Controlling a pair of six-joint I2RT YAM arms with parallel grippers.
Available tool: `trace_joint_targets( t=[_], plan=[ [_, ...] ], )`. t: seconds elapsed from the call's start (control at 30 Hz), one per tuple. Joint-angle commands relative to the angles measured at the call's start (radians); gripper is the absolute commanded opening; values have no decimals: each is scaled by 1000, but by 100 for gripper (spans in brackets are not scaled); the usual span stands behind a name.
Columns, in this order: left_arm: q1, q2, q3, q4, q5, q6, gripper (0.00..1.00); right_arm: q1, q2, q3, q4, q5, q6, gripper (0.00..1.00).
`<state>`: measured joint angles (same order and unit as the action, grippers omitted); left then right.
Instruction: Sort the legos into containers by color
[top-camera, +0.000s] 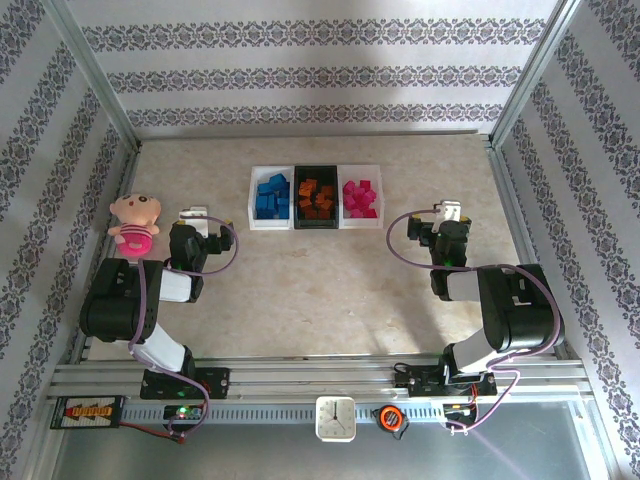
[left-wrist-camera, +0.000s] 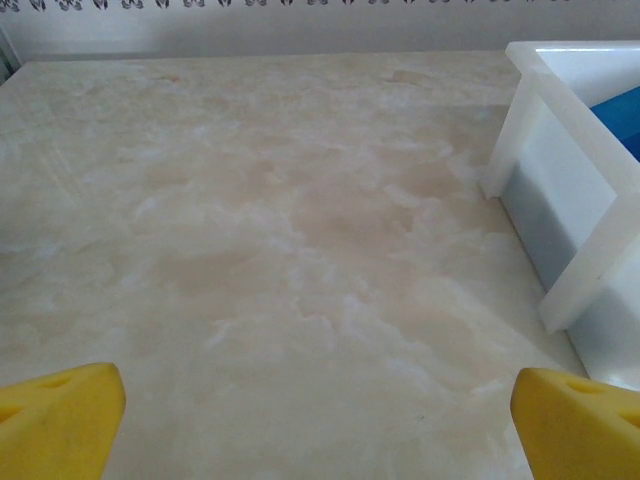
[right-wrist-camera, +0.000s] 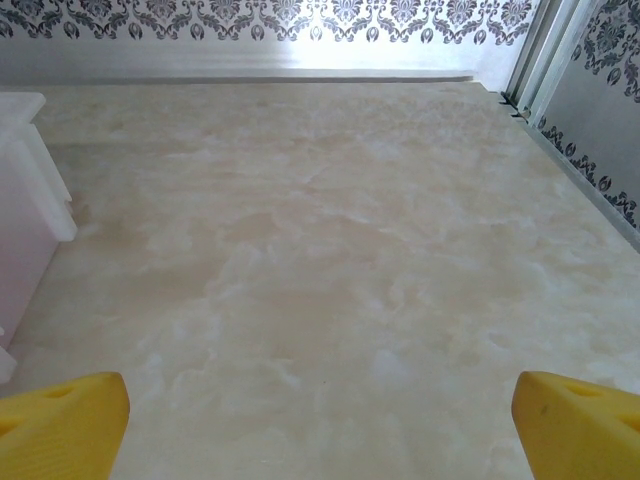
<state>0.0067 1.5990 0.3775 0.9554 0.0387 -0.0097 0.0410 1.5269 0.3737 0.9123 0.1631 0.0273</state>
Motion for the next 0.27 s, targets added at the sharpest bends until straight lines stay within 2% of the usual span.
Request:
trace_joint_targets(
  t=[0.0,0.23],
  plan=[
    [3,-7,13,-13,15,16,99,-4,-7,-5,34,-7,16,98],
    [3,-6,12,-10,14,17,99,-4,-7,-5,34,-8,17,98]
  ],
)
